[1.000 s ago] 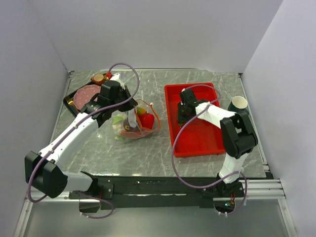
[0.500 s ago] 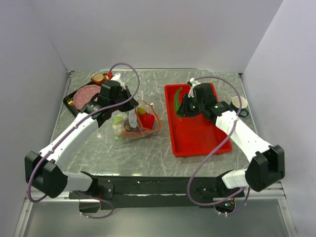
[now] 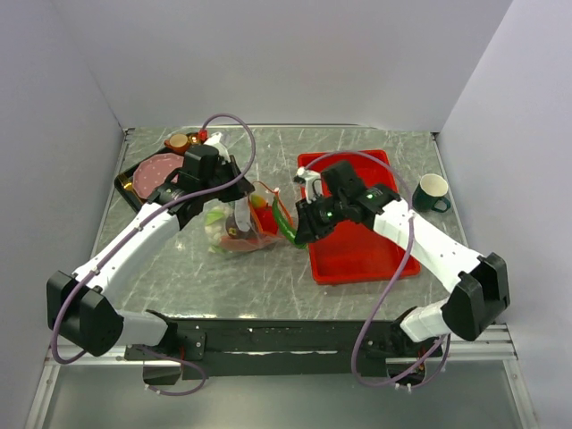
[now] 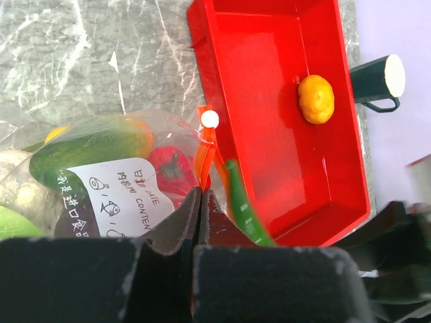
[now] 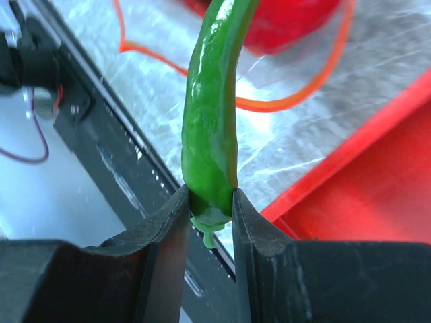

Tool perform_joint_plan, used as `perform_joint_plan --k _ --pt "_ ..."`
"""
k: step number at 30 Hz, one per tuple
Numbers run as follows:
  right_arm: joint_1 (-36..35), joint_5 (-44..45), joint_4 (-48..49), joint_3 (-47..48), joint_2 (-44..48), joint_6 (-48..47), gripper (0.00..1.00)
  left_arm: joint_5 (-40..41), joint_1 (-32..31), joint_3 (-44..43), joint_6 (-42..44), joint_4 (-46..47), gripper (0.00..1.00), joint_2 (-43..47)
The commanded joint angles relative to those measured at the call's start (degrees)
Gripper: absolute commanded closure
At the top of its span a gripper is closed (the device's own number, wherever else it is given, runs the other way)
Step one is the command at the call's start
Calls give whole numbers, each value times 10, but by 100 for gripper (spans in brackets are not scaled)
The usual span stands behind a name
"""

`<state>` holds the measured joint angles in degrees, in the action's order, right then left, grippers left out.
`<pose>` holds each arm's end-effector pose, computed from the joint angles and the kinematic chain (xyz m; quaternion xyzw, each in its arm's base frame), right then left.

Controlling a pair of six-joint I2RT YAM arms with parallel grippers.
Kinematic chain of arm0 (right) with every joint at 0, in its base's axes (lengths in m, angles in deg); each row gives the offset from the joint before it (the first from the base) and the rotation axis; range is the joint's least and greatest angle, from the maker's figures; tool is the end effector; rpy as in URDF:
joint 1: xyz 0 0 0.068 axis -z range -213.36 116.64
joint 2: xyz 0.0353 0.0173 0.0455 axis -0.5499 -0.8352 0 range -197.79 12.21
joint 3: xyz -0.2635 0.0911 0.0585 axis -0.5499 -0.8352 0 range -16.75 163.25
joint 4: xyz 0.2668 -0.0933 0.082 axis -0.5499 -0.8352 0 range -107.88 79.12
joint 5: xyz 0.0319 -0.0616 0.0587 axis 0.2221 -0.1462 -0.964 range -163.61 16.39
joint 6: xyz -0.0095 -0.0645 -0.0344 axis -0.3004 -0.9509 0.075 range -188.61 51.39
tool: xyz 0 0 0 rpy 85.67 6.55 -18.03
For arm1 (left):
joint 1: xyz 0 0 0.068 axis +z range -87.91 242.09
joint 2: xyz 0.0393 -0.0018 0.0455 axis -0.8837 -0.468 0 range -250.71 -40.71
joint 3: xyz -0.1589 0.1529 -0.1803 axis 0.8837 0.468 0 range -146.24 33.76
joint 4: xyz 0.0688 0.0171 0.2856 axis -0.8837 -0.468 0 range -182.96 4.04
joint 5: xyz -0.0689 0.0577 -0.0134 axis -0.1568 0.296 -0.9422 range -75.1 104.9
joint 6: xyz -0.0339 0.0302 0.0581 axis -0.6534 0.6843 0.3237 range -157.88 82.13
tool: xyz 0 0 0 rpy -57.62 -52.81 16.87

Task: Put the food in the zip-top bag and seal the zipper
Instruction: Place the fake vegetable in the zipper food storage bag.

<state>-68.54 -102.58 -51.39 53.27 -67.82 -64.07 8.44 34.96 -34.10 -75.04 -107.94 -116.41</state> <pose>0.2602 0.2199 0.2976 -0.3222 0.8566 0.3325 0.2276 0.3121 -0.1678 0.3354 -0.0474 0.8630 -0.3076 0.3978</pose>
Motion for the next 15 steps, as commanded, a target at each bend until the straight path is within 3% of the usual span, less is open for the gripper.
perform_joint_plan --k 1,15 --pt "-8 -28 -19 38 -22 -39 98 -22 0 -11 -3 38 99 7" --pt "-13 -27 -44 125 -130 -98 97 -101 1 -8 23 48 99 -1"
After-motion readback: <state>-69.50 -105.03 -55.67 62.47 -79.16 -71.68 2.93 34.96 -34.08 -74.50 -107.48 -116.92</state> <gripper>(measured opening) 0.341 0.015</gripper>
